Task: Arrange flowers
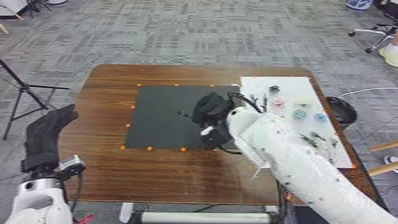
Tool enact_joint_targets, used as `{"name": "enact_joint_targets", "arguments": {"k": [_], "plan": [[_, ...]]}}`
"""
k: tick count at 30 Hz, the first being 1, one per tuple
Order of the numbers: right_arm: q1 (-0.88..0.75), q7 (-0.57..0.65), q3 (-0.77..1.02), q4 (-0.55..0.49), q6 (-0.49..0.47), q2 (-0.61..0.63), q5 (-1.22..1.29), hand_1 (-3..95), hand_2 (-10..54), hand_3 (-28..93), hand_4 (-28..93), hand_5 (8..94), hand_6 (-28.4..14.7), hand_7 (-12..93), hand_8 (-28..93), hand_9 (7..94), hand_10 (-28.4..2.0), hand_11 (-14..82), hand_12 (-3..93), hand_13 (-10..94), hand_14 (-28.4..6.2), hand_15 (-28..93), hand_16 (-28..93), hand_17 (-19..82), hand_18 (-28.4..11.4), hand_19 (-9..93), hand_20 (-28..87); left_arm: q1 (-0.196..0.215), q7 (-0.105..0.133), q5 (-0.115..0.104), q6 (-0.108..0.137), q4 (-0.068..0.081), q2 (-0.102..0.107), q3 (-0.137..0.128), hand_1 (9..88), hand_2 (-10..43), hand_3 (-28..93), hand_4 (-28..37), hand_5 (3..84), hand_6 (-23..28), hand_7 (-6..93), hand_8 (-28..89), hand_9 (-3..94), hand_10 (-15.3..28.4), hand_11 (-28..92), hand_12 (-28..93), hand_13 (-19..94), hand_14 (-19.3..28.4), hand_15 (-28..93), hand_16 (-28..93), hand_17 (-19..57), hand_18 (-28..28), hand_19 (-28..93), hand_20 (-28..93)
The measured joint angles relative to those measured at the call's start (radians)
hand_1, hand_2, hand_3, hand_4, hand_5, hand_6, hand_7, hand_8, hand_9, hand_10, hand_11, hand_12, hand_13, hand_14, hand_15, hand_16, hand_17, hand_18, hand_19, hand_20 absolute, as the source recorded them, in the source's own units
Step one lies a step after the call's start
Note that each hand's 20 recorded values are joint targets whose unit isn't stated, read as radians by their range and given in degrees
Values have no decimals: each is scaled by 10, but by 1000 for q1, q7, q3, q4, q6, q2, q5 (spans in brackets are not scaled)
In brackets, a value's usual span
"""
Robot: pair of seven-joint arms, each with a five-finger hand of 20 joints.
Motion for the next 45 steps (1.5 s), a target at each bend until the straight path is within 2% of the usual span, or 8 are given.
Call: {"name": "enact_joint_targets", "arguments": {"k": [6,13,19,27,32,39,42,45], "plan": [[85,-11,-49,160,20,-136,-105,636,-95,552,-43,667,-39,444,187,937,-101,280,346,937,-9,592,352,648,-137,932,522,-16,0,1,0,17,2,3,188,65,689,-283,546,28,152,-70,518,150,233,147,371,160,175,9,78,108,78,176],[122,4,-68,248,37,-258,-155,634,-95,554,-44,665,-40,453,179,937,-100,279,335,937,-9,596,351,648,-137,932,524,-29,-1,5,-2,21,4,17,189,64,689,-283,546,29,155,-69,517,151,234,148,373,160,177,11,78,108,78,177],[138,75,-74,331,52,-345,-99,639,-95,549,-48,661,-41,460,173,937,-99,263,306,937,-9,595,352,647,-136,932,523,-52,-8,7,-3,30,23,41,190,64,687,-283,546,29,156,-69,517,150,236,150,374,161,180,11,78,108,78,177],[113,121,-67,333,120,-379,38,640,-95,552,-54,644,-46,484,160,937,-100,250,283,937,-9,591,349,648,-134,932,513,-91,-14,8,-19,36,33,66,189,64,688,-283,544,30,155,-68,516,150,236,150,374,163,183,11,78,108,78,177],[98,143,-79,318,206,-375,103,643,-95,548,-64,626,-48,508,148,937,-98,219,265,937,-10,577,336,650,-129,932,494,-94,-19,8,-25,35,34,66,191,64,687,-283,544,31,154,-68,515,150,236,150,377,164,187,11,77,110,80,177],[82,161,-90,307,200,-368,120,645,-95,546,-70,605,-49,528,139,936,-95,182,272,937,-14,562,336,646,-125,931,471,-94,-30,12,-35,35,34,61,195,63,681,-283,538,30,146,-70,510,149,223,141,364,159,169,5,75,110,78,174],[76,165,-94,304,198,-365,126,644,-95,548,-72,599,-49,533,140,936,-96,177,271,937,-14,559,337,646,-124,932,468,-95,-39,13,-36,42,34,55,196,70,669,-283,539,29,135,-72,510,150,210,131,360,156,154,3,74,109,77,173],[71,167,-97,295,195,-360,133,644,-95,550,-77,594,-49,537,139,935,-96,168,269,937,-15,555,339,643,-123,931,465,-101,-49,18,-37,63,31,41,189,94,669,-283,544,31,129,-72,511,150,207,126,357,152,146,2,73,109,77,172]]}}
